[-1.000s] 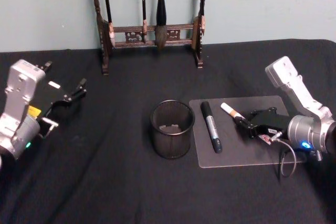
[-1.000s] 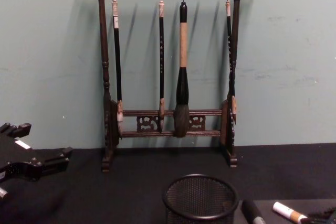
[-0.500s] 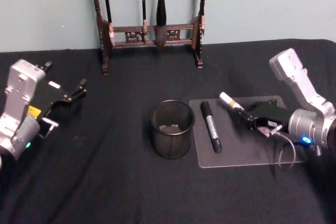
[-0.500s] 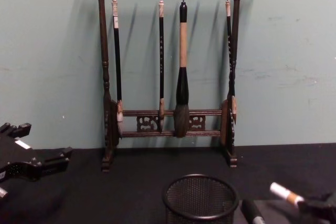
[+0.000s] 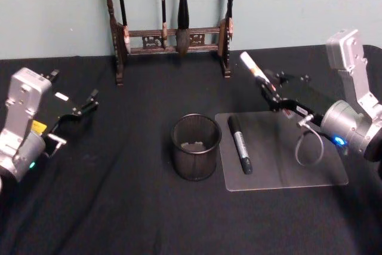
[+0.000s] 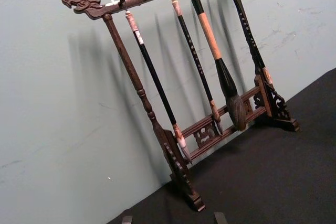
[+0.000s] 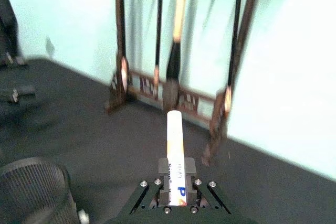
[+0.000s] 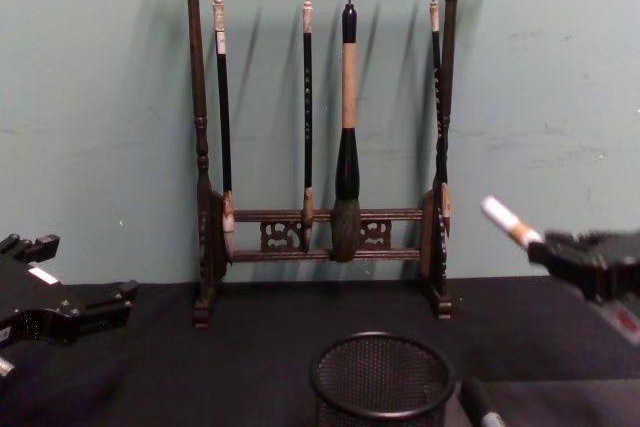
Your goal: Pick up the water-based marker from the table and place it into the pen holder.
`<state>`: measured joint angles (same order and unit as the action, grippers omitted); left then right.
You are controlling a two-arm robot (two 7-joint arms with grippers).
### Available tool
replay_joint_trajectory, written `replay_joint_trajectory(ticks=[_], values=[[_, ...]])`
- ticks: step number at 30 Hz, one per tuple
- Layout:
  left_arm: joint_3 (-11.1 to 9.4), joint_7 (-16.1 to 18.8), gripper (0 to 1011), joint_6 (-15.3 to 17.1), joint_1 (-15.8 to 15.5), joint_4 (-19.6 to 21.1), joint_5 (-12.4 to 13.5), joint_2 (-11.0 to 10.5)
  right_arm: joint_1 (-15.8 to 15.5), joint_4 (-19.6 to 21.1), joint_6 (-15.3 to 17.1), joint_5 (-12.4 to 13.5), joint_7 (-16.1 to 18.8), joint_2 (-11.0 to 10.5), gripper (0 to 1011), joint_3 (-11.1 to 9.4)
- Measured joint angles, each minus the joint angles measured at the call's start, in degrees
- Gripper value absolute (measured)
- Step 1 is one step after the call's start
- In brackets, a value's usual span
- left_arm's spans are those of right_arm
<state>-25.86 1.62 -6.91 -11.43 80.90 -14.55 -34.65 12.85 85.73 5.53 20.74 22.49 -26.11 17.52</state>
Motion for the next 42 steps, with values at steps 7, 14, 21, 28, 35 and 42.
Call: replay_joint_trajectory(ticks=[7, 14, 21, 28, 35, 42], values=[[0.0, 0.0, 1001, 0.0, 0.0, 0.0, 0.0, 0.0, 0.0, -0.4, -6.8, 0.8, 0.8, 2.8, 174, -0.2], [0.0, 0.0, 1001, 0.0, 0.0, 0.0, 0.0, 0.0, 0.9, -1.6, -10.6, 1.8, 3.5, 5.6, 174, 1.9], [0.0, 0.0, 1001, 0.0, 0.0, 0.0, 0.0, 0.0, 1.7, -2.6, -12.3, 2.9, 5.9, 7.5, 174, 4.3], [0.0, 0.0, 1001, 0.0, 0.0, 0.0, 0.0, 0.0, 2.5, -4.1, -12.6, 3.8, 7.1, 8.7, 174, 6.3], [0.0, 0.0, 1001, 0.0, 0.0, 0.0, 0.0, 0.0, 2.9, -5.9, -12.6, 4.2, 7.6, 9.3, 174, 7.8], [0.0, 0.0, 1001, 0.0, 0.0, 0.0, 0.0, 0.0, 3.2, -7.1, -12.0, 4.8, 8.0, 9.7, 174, 8.9]])
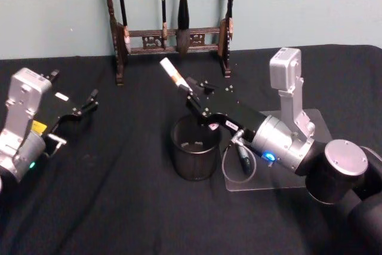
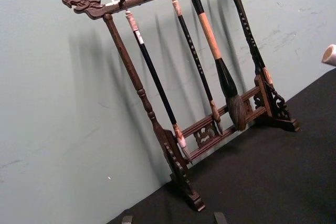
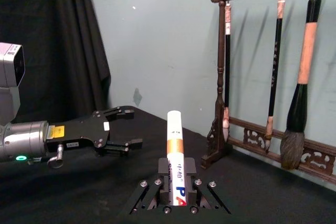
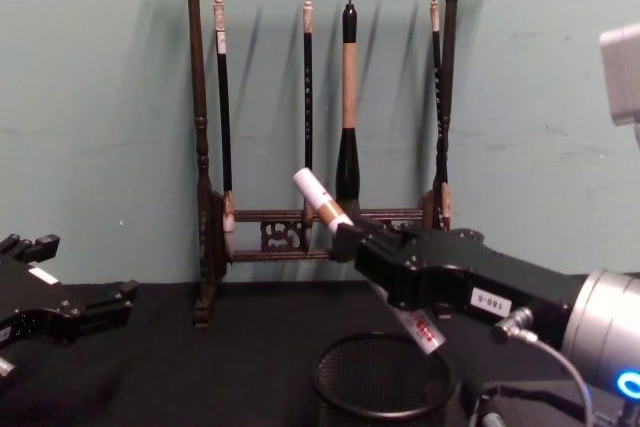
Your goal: Pick up the water-based marker from the table and place it into the pen holder.
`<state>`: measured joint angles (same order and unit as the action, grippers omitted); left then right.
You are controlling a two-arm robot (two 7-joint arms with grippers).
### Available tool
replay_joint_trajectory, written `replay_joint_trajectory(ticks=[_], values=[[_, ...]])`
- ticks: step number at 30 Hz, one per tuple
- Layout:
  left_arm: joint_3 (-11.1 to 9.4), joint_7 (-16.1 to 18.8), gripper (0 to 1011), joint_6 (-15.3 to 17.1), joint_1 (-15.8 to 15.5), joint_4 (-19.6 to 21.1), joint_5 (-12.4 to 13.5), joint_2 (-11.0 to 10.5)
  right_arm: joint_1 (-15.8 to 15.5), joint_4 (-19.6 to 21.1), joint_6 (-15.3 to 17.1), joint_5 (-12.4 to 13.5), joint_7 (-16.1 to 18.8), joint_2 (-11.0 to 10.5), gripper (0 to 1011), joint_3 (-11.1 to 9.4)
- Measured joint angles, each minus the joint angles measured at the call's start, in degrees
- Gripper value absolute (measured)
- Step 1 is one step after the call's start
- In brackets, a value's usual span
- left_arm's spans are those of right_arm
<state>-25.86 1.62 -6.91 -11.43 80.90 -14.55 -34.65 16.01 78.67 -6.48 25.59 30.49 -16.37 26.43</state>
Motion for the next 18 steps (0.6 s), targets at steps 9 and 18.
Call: replay_joint_trajectory(ticks=[9, 18], values=[[0.0, 0.0, 1001, 0.0, 0.0, 0.0, 0.0, 0.0, 0.0, -1.1, -0.4, -0.3, -0.3, 0.4, 174, 0.9], [0.0, 0.0, 1001, 0.0, 0.0, 0.0, 0.0, 0.0, -0.3, -1.9, -1.6, -1.8, -0.9, 0.9, 174, 1.5]])
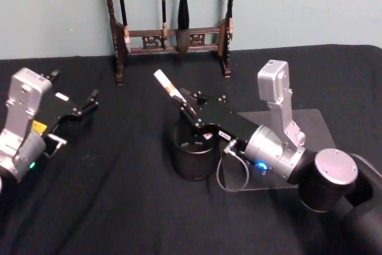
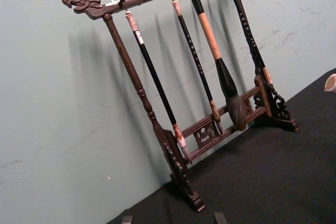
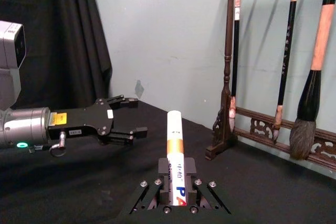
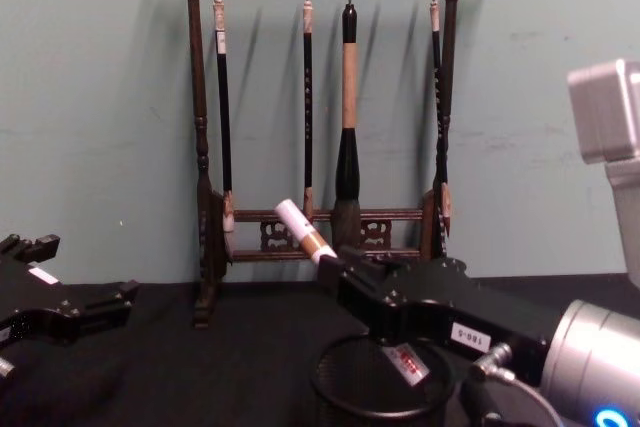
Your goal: Pick up the water-based marker from the table and place it into the pen holder.
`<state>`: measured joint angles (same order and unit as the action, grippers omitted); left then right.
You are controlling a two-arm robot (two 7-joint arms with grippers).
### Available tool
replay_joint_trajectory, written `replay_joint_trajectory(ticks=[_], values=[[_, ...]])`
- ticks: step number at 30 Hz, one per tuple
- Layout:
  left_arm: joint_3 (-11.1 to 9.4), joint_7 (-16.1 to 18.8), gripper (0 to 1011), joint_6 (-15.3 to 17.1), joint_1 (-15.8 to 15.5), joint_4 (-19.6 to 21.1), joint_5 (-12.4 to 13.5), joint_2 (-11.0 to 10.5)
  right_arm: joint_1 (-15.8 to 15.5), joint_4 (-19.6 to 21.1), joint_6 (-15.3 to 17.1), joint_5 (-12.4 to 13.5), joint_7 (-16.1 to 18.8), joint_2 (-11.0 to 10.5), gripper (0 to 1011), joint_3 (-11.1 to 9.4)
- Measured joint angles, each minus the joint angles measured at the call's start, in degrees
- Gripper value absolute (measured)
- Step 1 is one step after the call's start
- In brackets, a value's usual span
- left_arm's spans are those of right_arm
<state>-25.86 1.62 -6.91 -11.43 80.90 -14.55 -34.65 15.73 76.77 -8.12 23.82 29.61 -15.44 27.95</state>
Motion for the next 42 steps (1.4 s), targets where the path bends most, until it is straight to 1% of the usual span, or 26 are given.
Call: replay_joint_trajectory(ticks=[10, 20, 23, 25, 26, 28, 29, 31, 32, 34, 35, 38, 40, 41, 42], values=[[0.0, 0.0, 1001, 0.0, 0.0, 0.0, 0.0, 0.0, -0.4, -0.3, -0.5, -1.5, -0.4, 0.2, 174, 0.4], [0.0, 0.0, 1001, 0.0, 0.0, 0.0, 0.0, 0.0, -0.4, -0.3, -0.5, -1.4, -0.4, 0.2, 175, 0.4], [0.0, 0.0, 1001, 0.0, 0.0, 0.0, 0.0, 0.0, -0.4, -0.3, -0.5, -1.4, -0.4, 0.2, 211, 0.4], [0.0, 0.0, 1001, 0.0, 0.0, 0.0, 0.0, 0.0, -0.4, -0.3, -0.5, -1.3, -0.3, 0.2, 289, 0.3], [0.0, 0.0, 1001, 0.0, 0.0, 0.0, 0.0, 0.0, -0.4, -0.3, -0.5, -1.3, -0.3, 0.2, 345, 0.3], [0.0, 0.0, 1001, 0.0, 0.0, 0.0, 0.0, 0.0, -0.4, -0.3, -0.5, -1.3, -0.3, 0.2, 345, 0.3], [0.0, 0.0, 1001, 0.0, 0.0, 0.0, 0.0, 0.0, -0.4, -0.3, -0.5, -1.3, -0.3, 0.2, 399, 0.3], [0.0, 0.0, 1001, 0.0, 0.0, 0.0, 0.0, 0.0, -0.3, -0.3, -0.5, -1.3, -0.3, 0.2, 451, 0.3], [0.0, 0.0, 1001, 0.0, 0.0, 0.0, 0.0, 0.0, -0.3, -0.3, -0.5, -1.3, -0.3, 0.2, 510, 0.3], [0.0, 0.0, 1001, 0.0, 0.0, 0.0, 0.0, 0.0, -0.3, -0.3, -0.5, -1.2, -0.3, 0.2, 544, 0.3], [0.0, 0.0, 1001, 0.0, 0.0, 0.0, 0.0, 0.0, -0.3, -0.3, -0.4, -1.2, -0.3, 0.2, 604, 0.3], [0.0, 0.0, 1001, 0.0, 0.0, 0.0, 0.0, 0.0, -0.3, -0.3, -0.4, -1.2, -0.3, 0.2, 715, 0.3], [0.0, 0.0, 1001, 0.0, 0.0, 0.0, 0.0, 0.0, -0.3, -0.3, -0.4, -1.2, -0.3, 0.2, 746, 0.3], [0.0, 0.0, 1001, 0.0, 0.0, 0.0, 0.0, 0.0, -0.3, -0.3, -0.4, -1.2, -0.3, 0.2, 809, 0.3], [0.0, 0.0, 1001, 0.0, 0.0, 0.0, 0.0, 0.0, -0.3, -0.3, -0.4, -1.2, -0.3, 0.2, 809, 0.3]])
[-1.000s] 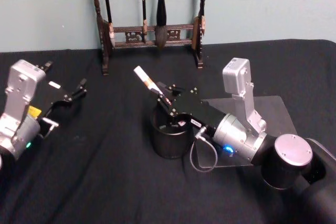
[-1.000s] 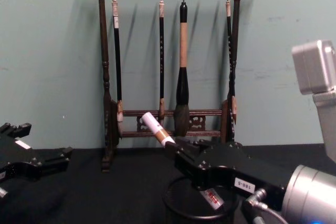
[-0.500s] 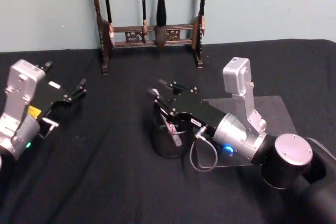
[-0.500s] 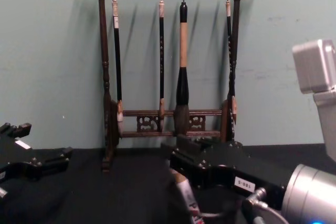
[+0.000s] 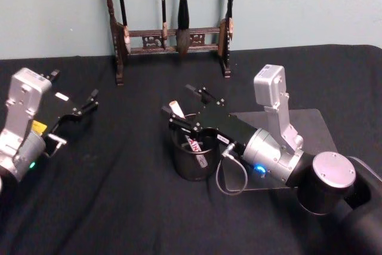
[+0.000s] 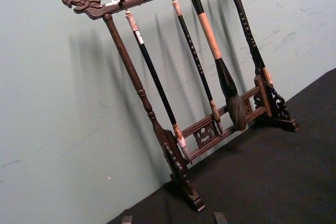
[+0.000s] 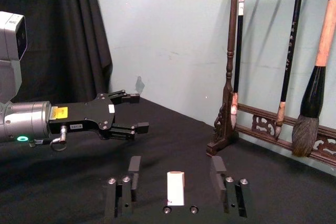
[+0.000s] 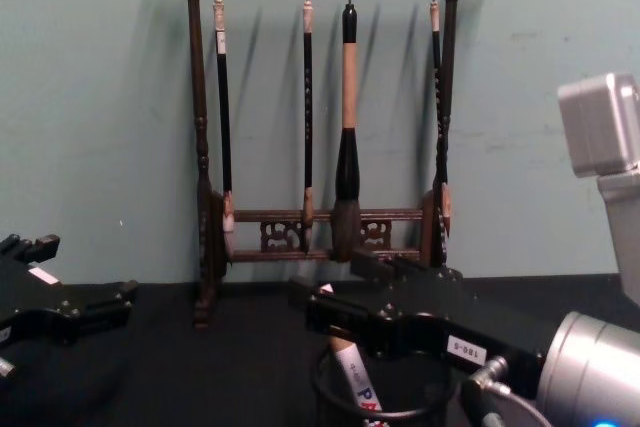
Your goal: Pick up the water-based marker from the table and place it into the pen holder.
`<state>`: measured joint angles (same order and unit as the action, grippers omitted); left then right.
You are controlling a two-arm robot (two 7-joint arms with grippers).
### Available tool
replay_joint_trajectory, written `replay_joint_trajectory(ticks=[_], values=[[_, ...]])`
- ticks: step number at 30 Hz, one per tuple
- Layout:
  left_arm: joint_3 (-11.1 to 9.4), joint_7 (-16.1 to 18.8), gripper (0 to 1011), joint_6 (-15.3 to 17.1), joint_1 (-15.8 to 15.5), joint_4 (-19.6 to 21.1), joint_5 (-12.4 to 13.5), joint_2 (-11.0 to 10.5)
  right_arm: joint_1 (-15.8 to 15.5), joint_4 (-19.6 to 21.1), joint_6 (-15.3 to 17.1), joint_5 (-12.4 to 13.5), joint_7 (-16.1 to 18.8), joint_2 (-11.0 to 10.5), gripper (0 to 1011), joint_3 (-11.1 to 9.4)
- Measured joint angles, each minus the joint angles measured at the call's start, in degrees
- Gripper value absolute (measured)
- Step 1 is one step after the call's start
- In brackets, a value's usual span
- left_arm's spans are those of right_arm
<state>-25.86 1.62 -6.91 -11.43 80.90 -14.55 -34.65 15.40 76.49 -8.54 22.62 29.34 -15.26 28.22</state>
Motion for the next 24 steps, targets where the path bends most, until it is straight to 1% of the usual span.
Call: replay_joint_trajectory(ticks=[2, 3, 4, 5, 7, 14, 20, 23, 24], values=[[0.0, 0.0, 1001, 0.0, 0.0, 0.0, 0.0, 0.0, 0.0, 0.0, 0.0, 0.0, 0.0, 0.0, 864, 0.0], [0.0, 0.0, 1001, 0.0, 0.0, 0.0, 0.0, 0.0, 0.0, 0.0, 0.0, 0.0, 0.0, 0.0, 913, 0.0], [0.0, 0.0, 1001, 0.0, 0.0, 0.0, 0.0, 0.0, 0.0, 0.0, 0.0, 0.0, 0.0, 0.0, 922, 0.0], [0.0, 0.0, 1001, 0.0, 0.0, 0.0, 0.0, 0.0, 0.0, 0.0, 0.1, 0.1, 0.0, 0.0, 960, 0.0], [0.0, 0.0, 1001, 0.0, 0.0, 0.0, 0.0, 0.0, 0.0, 0.5, 0.9, 0.4, -0.1, -0.2, 1002, -0.5], [0.0, 0.0, 1001, 0.0, 0.0, 0.0, 0.0, 0.0, -0.5, 2.5, 2.8, 0.9, -1.3, -1.2, 1003, -1.9], [0.0, 0.0, 1001, 0.0, 0.0, 0.0, 0.0, 0.0, -1.2, 4.9, 4.6, 1.1, -3.1, -3.0, 1002, -3.9], [0.0, 0.0, 1001, 0.0, 0.0, 0.0, 0.0, 0.0, -1.8, 6.2, 5.7, 1.1, -4.2, -4.1, 1002, -5.0], [0.0, 0.0, 1001, 0.0, 0.0, 0.0, 0.0, 0.0, -2.2, 6.9, 6.5, 1.1, -4.8, -4.8, 1002, -5.7]])
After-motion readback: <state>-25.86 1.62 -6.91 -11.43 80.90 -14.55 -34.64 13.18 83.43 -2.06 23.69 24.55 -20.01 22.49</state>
